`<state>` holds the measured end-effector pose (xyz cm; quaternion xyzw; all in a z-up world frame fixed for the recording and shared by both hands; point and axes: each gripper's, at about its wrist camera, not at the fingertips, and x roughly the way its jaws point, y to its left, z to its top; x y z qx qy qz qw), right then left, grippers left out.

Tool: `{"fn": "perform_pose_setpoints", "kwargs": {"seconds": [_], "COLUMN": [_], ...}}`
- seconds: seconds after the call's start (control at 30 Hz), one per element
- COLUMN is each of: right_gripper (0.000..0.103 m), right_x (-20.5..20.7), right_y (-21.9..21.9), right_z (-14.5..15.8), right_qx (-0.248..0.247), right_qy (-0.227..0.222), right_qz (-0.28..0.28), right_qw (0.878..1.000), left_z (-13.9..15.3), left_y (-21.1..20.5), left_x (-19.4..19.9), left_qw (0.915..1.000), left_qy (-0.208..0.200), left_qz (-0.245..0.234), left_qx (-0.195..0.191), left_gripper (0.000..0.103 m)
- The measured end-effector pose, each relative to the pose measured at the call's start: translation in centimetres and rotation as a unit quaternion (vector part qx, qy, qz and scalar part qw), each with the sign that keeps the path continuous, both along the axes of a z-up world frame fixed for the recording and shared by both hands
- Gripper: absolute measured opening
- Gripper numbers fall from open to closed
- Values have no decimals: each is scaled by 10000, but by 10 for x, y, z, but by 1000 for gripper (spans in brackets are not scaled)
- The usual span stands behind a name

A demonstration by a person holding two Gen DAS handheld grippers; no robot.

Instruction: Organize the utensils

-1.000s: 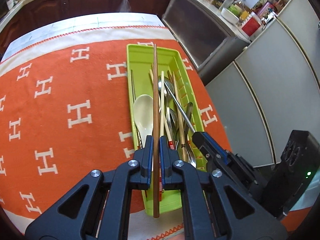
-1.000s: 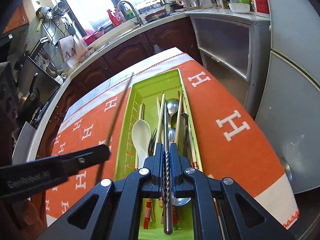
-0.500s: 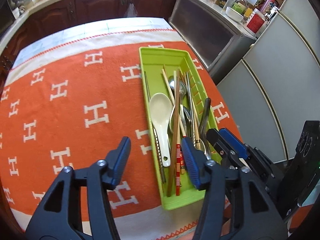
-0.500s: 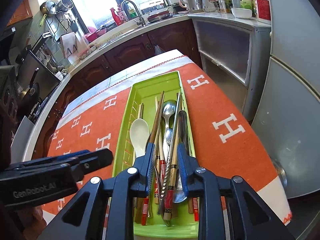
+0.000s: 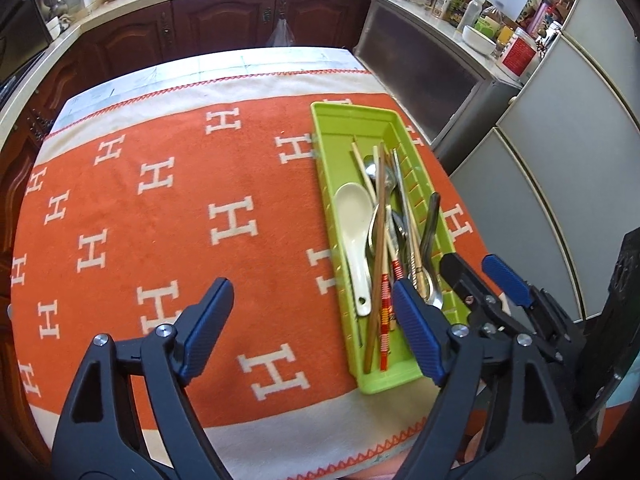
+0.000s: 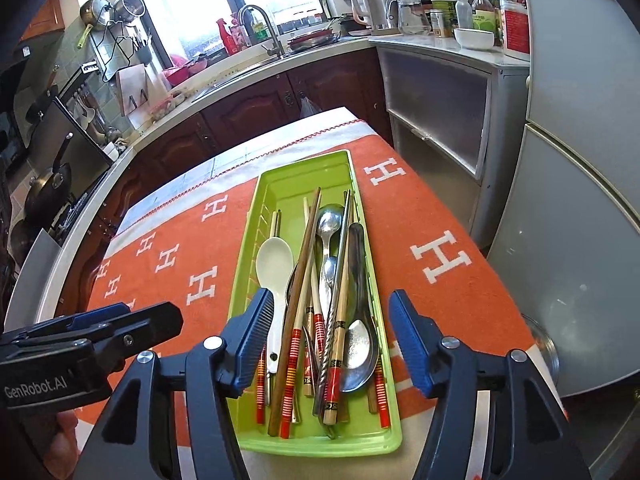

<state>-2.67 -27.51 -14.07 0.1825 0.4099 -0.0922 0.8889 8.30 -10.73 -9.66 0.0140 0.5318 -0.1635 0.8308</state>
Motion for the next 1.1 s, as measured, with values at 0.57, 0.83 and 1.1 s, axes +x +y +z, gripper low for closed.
{"fn": "perform_pose_setpoints", "kwargs": {"seconds": [0.57,0.83,1.1], "right_gripper": [69,72,80], "right_x": [-3,16,15], "right_y": [53,101,143], "right_z": [53,101,153], "right_qx": [-250,-254,4], "right_qy": [-138,-305,-567], "right_qz": [785,1413,1842], "right_qw": [9965,9892,9813], "left_z": [39,68,99], "left_y": [77,126,158], "left_x": [-39,-58,-79], "left_qw": [9888,9765,9628], "left_qy": [-925,-1289,-1595], "left_qz": [921,1554,2060], "left_qx": [727,748,722], "left_gripper": [80,80,81]}}
